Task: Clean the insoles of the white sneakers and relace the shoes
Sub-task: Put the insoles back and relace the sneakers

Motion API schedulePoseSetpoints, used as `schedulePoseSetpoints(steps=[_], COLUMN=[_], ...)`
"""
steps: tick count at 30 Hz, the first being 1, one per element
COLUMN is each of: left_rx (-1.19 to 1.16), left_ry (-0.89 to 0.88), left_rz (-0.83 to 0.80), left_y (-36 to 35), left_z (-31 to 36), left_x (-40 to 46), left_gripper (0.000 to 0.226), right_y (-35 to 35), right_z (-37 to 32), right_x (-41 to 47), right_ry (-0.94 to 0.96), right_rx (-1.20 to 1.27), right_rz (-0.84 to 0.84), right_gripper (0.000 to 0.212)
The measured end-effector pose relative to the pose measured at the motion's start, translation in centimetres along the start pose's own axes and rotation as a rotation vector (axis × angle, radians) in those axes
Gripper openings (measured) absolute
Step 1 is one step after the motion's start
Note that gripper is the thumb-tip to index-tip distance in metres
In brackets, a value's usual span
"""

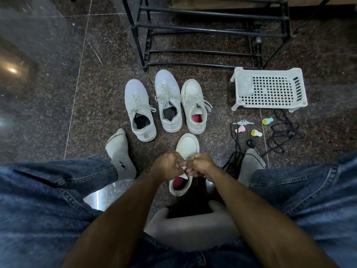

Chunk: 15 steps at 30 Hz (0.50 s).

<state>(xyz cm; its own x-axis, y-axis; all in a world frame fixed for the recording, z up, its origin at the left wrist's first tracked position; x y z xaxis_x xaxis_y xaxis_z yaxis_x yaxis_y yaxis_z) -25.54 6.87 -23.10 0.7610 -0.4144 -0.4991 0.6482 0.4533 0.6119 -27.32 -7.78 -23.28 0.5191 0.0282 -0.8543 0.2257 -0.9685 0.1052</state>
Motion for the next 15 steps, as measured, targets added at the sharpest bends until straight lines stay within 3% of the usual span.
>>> schedulePoseSetpoints(steps=[3, 5, 8, 11, 15], left_rx=[-0.164, -0.255, -0.288, -0.171, -0.096], left_ry=[0.133, 0.142, 0.140, 0.185, 0.171], left_rz=[0.039, 0.046, 0.043, 0.040, 0.056], left_y=[0.14, 0.24, 0.45, 0.42, 0.09], left_z=[-0.28, -0.55, -0.64, -0.62, -0.79], left_x=[-0.12, -0.04, -0.05, -0.11, -0.24], left_gripper=[0.013, 0.006, 0.022, 0.001, 0.006], right_y=[-0.28, -0.34, -0.27, -0.68, -0.50], right_z=[0.18, 0.15, 0.34, 0.55, 0.80], right_x=[0.41, 0.23, 0.35, 0.37, -0.07], right_ry=[0.145, 0.238, 0.311, 0.221, 0.073], right_rx=[-0.130, -0.260, -0.373, -0.235, -0.048], right_rz=[-0.023, -0.045, -0.027, -0.077, -0.134], right_gripper=[0.028, 0.019, 0.009, 0.022, 0.019])
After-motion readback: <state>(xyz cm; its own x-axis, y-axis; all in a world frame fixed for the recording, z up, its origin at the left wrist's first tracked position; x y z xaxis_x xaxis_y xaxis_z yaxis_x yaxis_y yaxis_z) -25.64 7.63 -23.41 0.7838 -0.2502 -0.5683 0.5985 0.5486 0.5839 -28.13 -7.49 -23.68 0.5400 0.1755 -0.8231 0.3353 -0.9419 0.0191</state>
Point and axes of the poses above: each hand's wrist, its own x-axis towards the middle knuckle, its own y-axis out of the back of the hand, z = x × y, the point moved 3 cm from there along x, towards the middle knuckle, and after that the axes turned 3 degrees about -x, right-handed, at the moved point
